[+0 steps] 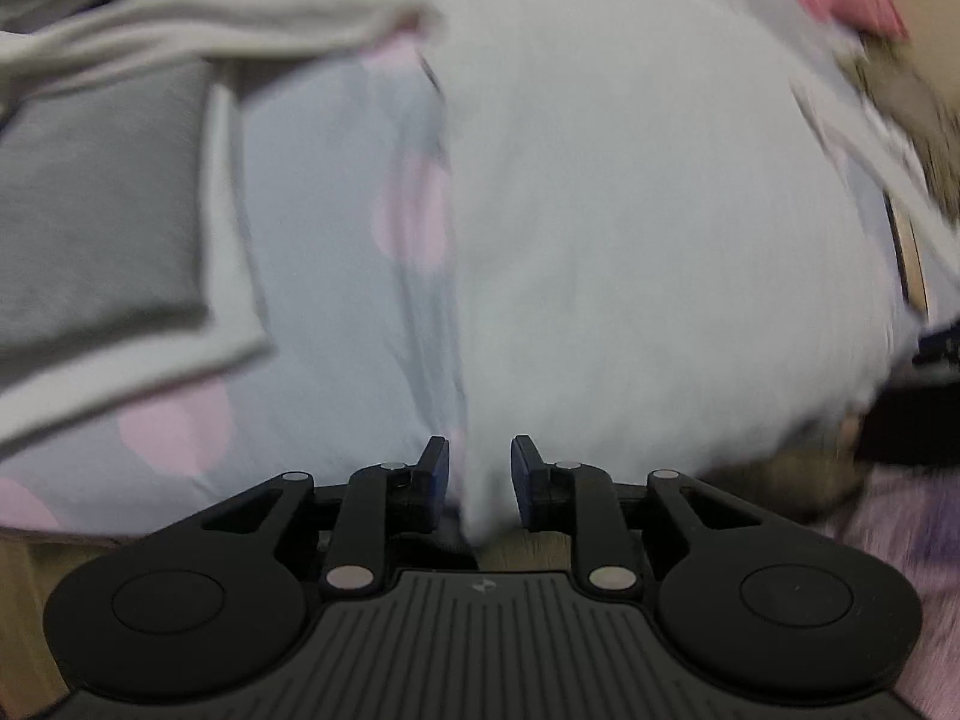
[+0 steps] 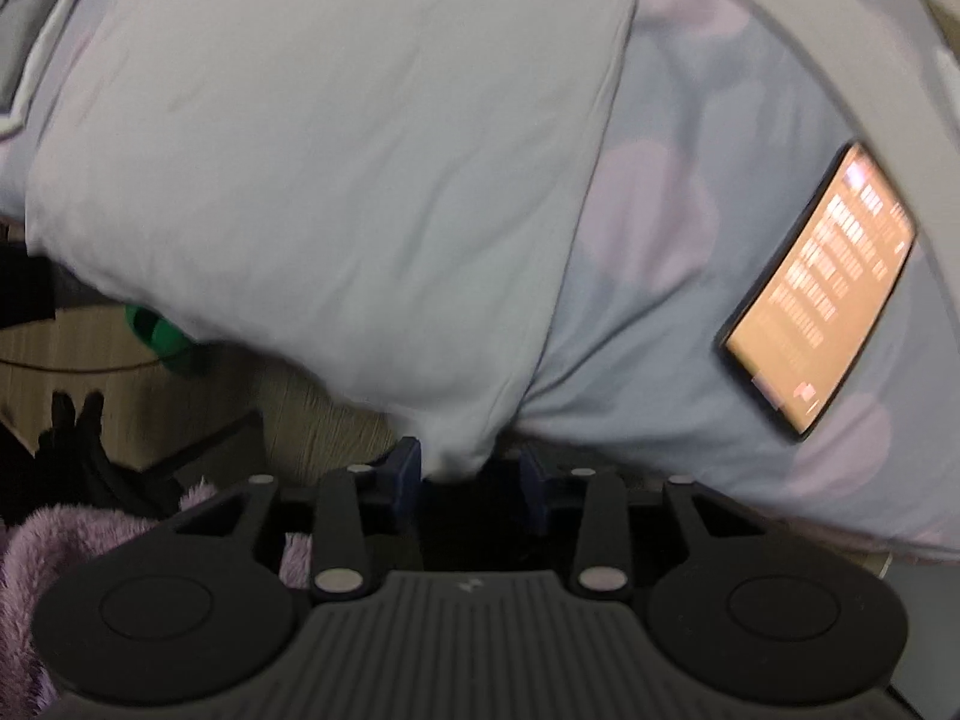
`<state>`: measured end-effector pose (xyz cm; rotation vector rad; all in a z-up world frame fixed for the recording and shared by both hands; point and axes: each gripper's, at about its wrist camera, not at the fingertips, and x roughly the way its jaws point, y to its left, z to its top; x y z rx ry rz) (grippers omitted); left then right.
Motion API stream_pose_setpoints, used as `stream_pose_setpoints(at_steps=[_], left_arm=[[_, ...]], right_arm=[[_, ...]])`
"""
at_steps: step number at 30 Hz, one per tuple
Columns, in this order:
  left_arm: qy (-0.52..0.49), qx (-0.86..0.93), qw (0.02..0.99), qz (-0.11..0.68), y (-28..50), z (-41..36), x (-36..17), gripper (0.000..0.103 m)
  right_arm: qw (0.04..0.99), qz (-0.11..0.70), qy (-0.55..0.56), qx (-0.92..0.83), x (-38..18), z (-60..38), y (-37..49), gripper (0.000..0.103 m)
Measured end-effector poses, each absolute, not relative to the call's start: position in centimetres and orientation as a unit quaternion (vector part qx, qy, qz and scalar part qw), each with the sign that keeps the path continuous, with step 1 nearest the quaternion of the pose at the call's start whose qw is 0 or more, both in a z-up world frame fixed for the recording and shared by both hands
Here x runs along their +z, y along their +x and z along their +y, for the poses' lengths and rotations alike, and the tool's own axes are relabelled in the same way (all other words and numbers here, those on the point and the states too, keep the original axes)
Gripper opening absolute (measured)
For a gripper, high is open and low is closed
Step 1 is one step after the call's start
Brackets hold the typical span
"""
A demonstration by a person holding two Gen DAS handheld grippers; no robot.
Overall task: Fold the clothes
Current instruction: 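Lift the white shirt with both grippers and flip it over, then lay the flipped white shirt flat and open both grippers, then grasp a white shirt sleeve with the left gripper and lift it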
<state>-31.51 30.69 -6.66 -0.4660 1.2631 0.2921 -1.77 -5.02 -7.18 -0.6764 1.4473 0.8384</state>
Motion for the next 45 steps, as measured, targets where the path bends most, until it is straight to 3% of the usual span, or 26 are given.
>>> stream_pose_setpoints(at_steps=[14,17,19,26,32,45], left_arm=[[-0.272,0.395,0.766,0.428,-34.8,46.2,-0.6,0.021],[-0.268,0.448,0.756,0.395,-36.1,49.7,-0.5,0.031],[-0.262,0.471,0.750,0.384,-36.4,51.7,-0.8,0.044],[-0.290,0.511,0.728,0.353,-36.0,55.8,-2.9,0.044],[-0.292,0.519,0.722,0.353,-35.7,56.9,-3.7,0.006],[-0.298,0.411,0.828,0.238,-31.7,51.5,6.5,0.003]], right_arm=[[0.717,0.530,-0.234,0.389,-4.0,2.1,1.6,0.046],[0.713,0.525,-0.238,0.400,-4.3,4.0,2.1,0.052],[0.710,0.522,-0.242,0.407,-4.4,5.2,2.4,0.059],[0.698,0.525,-0.249,0.418,-5.5,9.1,4.6,0.059],[0.683,0.541,-0.245,0.425,-6.9,10.9,5.6,0.059],[0.659,0.552,-0.232,0.455,-6.9,11.8,4.5,0.059]])
